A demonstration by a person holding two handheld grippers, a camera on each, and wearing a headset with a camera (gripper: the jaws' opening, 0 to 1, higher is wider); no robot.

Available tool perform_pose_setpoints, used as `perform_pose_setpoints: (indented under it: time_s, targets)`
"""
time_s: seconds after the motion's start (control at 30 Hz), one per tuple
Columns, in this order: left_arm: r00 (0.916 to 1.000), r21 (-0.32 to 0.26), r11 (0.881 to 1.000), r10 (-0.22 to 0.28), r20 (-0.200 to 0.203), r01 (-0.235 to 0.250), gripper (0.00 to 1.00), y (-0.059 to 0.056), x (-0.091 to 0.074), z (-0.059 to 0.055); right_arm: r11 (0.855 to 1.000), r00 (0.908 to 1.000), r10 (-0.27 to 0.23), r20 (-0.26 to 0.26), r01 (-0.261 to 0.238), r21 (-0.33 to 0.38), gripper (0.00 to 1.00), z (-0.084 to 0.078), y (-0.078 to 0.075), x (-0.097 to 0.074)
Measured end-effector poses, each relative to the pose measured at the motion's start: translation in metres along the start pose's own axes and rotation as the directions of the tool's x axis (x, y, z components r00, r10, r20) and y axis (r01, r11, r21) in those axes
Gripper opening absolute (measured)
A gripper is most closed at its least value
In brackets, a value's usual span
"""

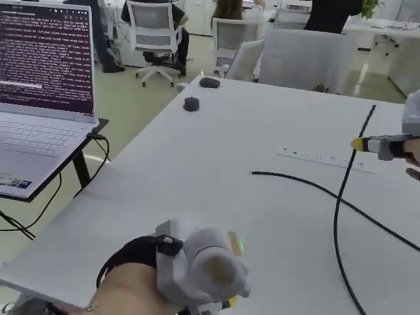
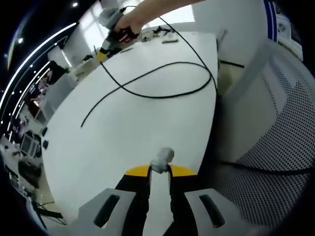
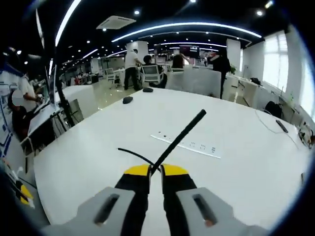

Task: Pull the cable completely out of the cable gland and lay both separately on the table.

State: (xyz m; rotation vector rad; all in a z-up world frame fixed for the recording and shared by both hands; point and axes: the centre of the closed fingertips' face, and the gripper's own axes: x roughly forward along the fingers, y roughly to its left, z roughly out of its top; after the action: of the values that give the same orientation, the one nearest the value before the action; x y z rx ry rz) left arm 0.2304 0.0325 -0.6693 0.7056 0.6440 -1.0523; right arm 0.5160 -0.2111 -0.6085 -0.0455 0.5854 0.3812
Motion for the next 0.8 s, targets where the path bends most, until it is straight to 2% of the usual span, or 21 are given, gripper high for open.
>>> perform_pose_setpoints:
  time_s: [0.03, 0.07, 0.1, 0.13, 0.17, 0.23, 0.27, 0.33, 0.37, 0.4, 0.5, 0.6, 0.63, 0.8]
  targets:
    - [1.0000, -0.006, 1.000, -0.002, 0.001, 0.002, 0.15, 0.000, 0.000, 0.000, 1.000, 0.9997, -0.007, -0.022, 0.007, 0.025, 0.07, -0.014, -0.009, 0.001]
    - [0.9999, -0.018, 1.000, -0.014, -0.002, 0.014, 0.14, -0.001, 0.001, 0.000, 0.998, 0.9988, 0.010, -0.048, -0.006, 0.067, 0.08, -0.029, -0.013, 0.000]
    - [0.9998, -0.018, 1.000, -0.019, -0.003, 0.019, 0.14, -0.002, 0.001, 0.000, 0.996, 0.9976, 0.000, -0.069, 0.006, 0.089, 0.11, -0.040, -0.017, -0.002]
    - [0.9997, -0.018, 1.000, -0.021, -0.009, 0.021, 0.14, -0.002, 0.001, 0.000, 0.996, 0.9959, -0.011, -0.090, 0.019, 0.092, 0.16, -0.050, -0.022, -0.004]
    - [0.9996, -0.017, 1.000, -0.023, -0.014, 0.022, 0.14, -0.002, 0.002, 0.000, 0.998, 0.9952, -0.006, -0.098, 0.012, 0.067, 0.18, -0.059, -0.024, -0.009]
    - [0.9992, -0.003, 0.999, -0.035, -0.020, 0.035, 0.14, -0.003, 0.001, 0.002, 0.998, 0.9945, 0.011, -0.104, -0.006, 0.056, 0.12, -0.071, -0.023, -0.018]
    - [0.9988, -0.004, 0.999, -0.048, -0.007, 0.048, 0.14, -0.003, 0.001, 0.007, 0.998, 0.9949, 0.028, -0.097, -0.022, 0.066, 0.12, -0.077, -0.020, -0.027]
    - [0.9969, -0.013, 0.997, -0.078, 0.006, 0.078, 0.15, -0.005, 0.002, 0.013, 0.996, 0.9952, 0.052, -0.082, -0.046, 0.072, 0.15, -0.083, -0.014, -0.040]
    - [0.9959, 0.002, 0.996, -0.090, 0.006, 0.090, 0.15, -0.005, 0.005, 0.016, 0.995, 0.9950, 0.068, -0.073, -0.063, 0.073, 0.16, -0.087, -0.008, -0.048]
    - [0.9935, 0.039, 0.993, -0.113, -0.013, 0.114, 0.15, -0.004, 0.010, 0.017, 0.993, 0.9938, 0.095, -0.058, -0.090, 0.080, 0.16, -0.091, 0.000, -0.062]
    - [0.9900, 0.092, 0.987, -0.131, -0.052, 0.136, 0.15, 0.003, 0.025, 0.015, 0.989, 0.9898, 0.137, -0.036, -0.135, 0.064, 0.16, -0.106, 0.022, -0.101]
    - [0.9839, 0.097, 0.981, -0.163, -0.074, 0.170, 0.15, 0.007, 0.044, 0.013, 0.988, 0.9890, 0.148, 0.000, -0.148, 0.043, 0.16, -0.115, 0.037, -0.140]
    - [0.9817, 0.088, 0.980, -0.174, -0.077, 0.181, 0.15, 0.010, 0.053, 0.012, 0.987, 0.9883, 0.152, 0.016, -0.152, 0.050, 0.16, -0.118, 0.043, -0.156]
    - [0.9713, 0.006, 0.975, -0.220, -0.091, 0.221, 0.15, 0.015, 0.086, -0.001, 0.989, 0.9897, 0.135, 0.047, -0.137, 0.046, 0.15, -0.134, 0.065, -0.207]
